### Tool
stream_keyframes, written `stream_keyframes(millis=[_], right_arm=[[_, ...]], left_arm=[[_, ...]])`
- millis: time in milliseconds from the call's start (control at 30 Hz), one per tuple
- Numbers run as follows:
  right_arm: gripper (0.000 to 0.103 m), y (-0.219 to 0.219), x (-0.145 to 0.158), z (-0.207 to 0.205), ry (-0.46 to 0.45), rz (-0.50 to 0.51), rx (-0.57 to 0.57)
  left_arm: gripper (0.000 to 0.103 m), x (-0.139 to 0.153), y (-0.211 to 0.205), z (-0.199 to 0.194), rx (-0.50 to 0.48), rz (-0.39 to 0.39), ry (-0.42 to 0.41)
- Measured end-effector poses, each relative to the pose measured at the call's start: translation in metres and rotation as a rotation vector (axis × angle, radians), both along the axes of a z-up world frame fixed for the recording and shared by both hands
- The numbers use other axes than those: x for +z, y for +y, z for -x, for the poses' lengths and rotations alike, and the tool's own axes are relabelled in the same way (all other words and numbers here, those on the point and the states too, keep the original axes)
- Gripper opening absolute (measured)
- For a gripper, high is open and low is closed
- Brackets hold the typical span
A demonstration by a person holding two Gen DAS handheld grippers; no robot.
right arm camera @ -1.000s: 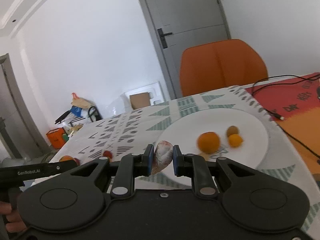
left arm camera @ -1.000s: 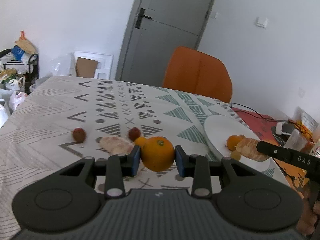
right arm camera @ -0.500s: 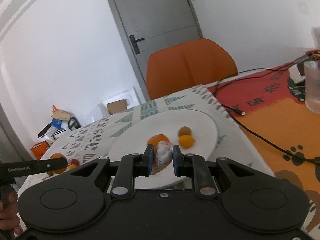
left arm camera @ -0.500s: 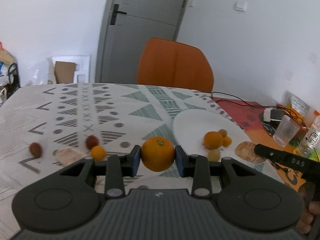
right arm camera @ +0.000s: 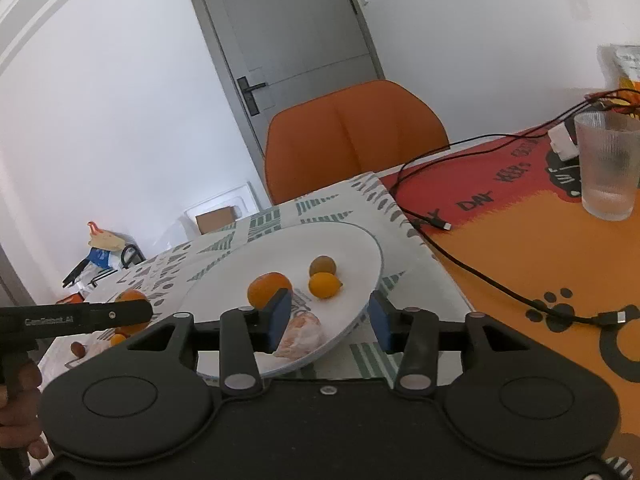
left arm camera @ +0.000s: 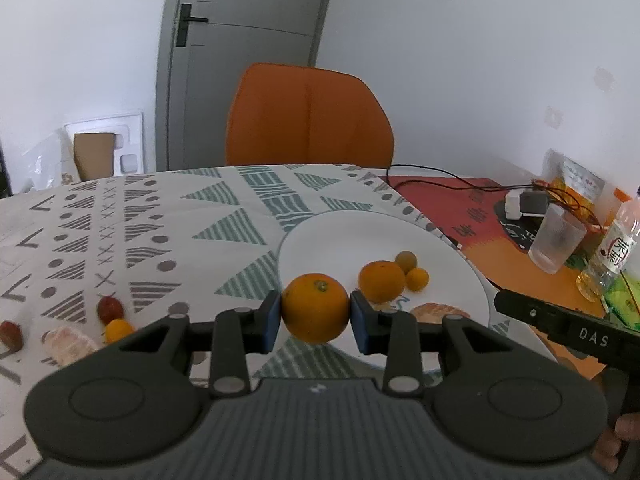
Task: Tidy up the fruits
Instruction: 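Lower the orange and pomelo segment onto the white plate and open both tools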
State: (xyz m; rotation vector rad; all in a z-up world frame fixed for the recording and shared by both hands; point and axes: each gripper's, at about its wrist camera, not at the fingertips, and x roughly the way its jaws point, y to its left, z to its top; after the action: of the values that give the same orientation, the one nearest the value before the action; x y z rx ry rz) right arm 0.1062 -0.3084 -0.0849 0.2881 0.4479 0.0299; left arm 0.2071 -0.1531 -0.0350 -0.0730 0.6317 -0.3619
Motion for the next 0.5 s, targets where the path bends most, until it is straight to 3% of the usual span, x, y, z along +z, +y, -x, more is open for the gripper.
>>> stream_keyframes(millis=[333, 500], right_arm=[[0.051, -0.003, -0.002, -0.001, 0.009, 0.0, -0.012], [0.053, 0.002, -0.002, -0.002, 0.011, 0.012, 0.001]], left_arm=[[0.04, 0.004, -0.009, -0.009, 0.006, 0.023, -0.018], [0.06, 0.006, 0.003, -0.007, 0.032, 0.027, -0.009]])
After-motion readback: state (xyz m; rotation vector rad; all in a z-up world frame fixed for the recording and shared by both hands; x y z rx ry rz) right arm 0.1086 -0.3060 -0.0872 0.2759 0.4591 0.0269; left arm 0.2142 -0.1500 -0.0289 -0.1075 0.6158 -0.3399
